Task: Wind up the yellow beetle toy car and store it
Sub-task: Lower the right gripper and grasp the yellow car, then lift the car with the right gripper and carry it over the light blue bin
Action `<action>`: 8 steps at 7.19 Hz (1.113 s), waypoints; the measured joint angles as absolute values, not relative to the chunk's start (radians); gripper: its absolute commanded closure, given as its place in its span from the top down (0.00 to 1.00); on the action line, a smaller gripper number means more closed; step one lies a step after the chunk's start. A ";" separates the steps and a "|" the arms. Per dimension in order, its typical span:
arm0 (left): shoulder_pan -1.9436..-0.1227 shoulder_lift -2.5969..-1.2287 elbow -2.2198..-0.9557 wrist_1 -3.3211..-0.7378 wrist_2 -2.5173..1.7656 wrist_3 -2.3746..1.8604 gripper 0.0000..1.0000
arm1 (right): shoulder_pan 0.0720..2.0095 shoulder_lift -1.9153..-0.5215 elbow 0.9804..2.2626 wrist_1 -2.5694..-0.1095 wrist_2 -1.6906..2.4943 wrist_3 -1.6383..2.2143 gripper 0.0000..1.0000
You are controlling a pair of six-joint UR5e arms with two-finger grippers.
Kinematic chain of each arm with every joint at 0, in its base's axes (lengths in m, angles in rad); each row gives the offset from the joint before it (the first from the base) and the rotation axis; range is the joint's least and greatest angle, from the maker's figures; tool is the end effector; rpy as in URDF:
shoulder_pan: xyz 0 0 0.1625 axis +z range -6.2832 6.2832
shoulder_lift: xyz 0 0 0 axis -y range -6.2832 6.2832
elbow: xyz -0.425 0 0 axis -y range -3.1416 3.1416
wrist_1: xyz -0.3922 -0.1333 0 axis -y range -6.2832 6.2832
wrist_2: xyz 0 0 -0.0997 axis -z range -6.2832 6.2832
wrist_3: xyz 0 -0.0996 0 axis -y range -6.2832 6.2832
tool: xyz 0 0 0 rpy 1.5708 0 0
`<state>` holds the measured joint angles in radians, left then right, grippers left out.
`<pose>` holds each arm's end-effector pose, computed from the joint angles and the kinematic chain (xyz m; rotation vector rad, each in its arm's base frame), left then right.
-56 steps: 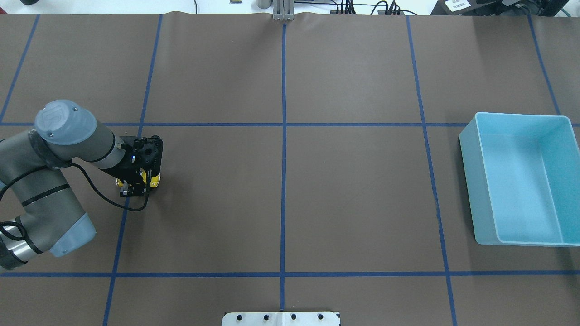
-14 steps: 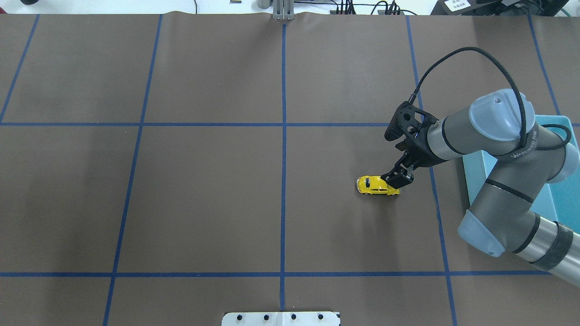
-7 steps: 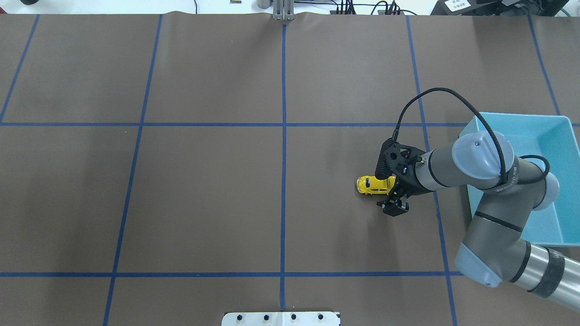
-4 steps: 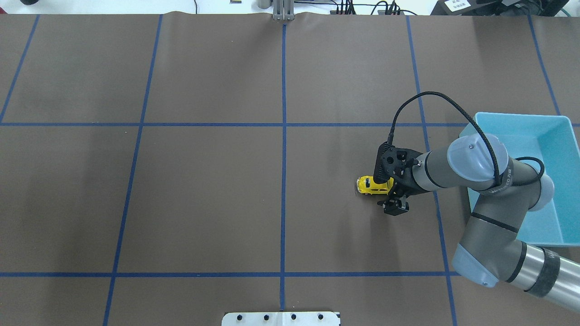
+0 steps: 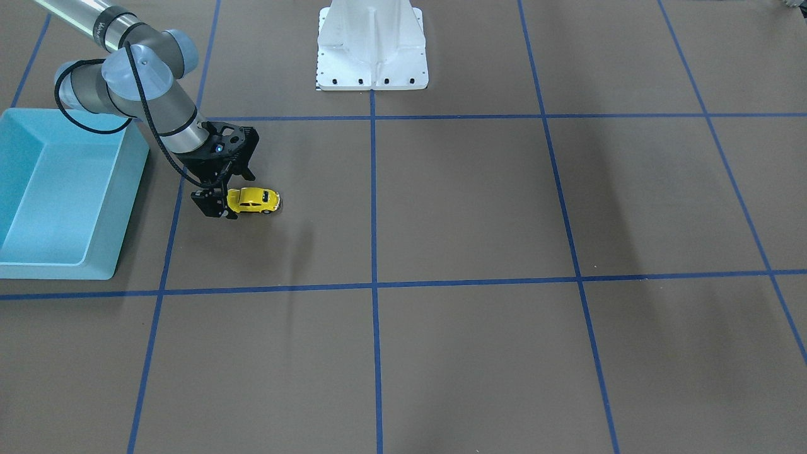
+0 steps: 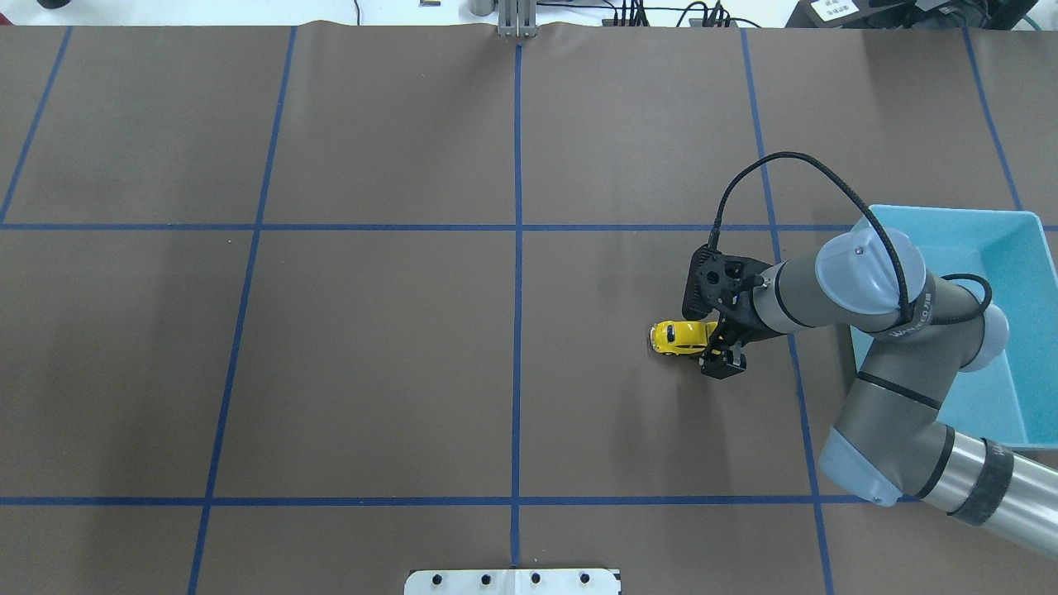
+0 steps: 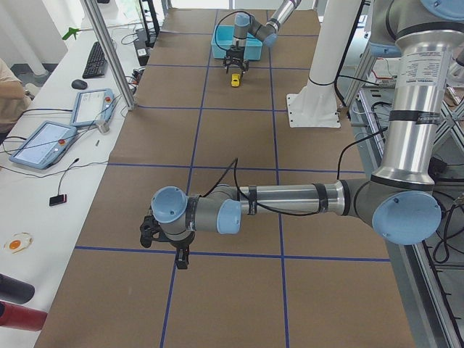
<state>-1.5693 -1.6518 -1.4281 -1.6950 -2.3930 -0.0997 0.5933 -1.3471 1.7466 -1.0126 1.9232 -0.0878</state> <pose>-0.0595 -0.5297 0.6717 0.0173 0.8240 -0.0669 -0.4334 -0.4116 0.3966 0.7596 -0.7443 -1.1382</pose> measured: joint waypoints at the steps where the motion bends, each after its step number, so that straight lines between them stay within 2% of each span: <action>1: -1.569 -1.652 -1.428 -1.695 -2.393 -0.100 1.00 | 0.593 -1.334 1.733 -1.013 1.923 -0.087 0.98; 3: -1.569 -1.652 -1.428 -1.695 -2.393 -0.100 1.00 | 0.591 -1.320 1.717 -1.012 1.922 -0.084 0.82; 4: -1.569 -1.652 -1.428 -1.695 -2.394 -0.100 1.00 | 0.588 -1.317 1.715 -1.012 1.922 -0.081 0.70; 6: -1.569 -1.652 -1.428 -1.694 -2.393 -0.100 1.00 | 0.583 -1.314 1.715 -1.012 1.921 -0.075 0.11; 7: -1.569 -1.652 -1.427 -1.694 -2.394 -0.100 1.00 | 0.582 -1.313 1.719 -1.013 1.921 -0.074 0.00; 8: -1.569 -1.652 -1.428 -1.694 -2.394 -0.100 1.00 | 0.583 -1.315 1.729 -1.013 1.921 -0.064 0.00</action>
<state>-1.5693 -1.6517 -1.4281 -1.6943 -2.3944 -0.0997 0.5829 -1.3148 1.7287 -1.0131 1.9212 -0.0642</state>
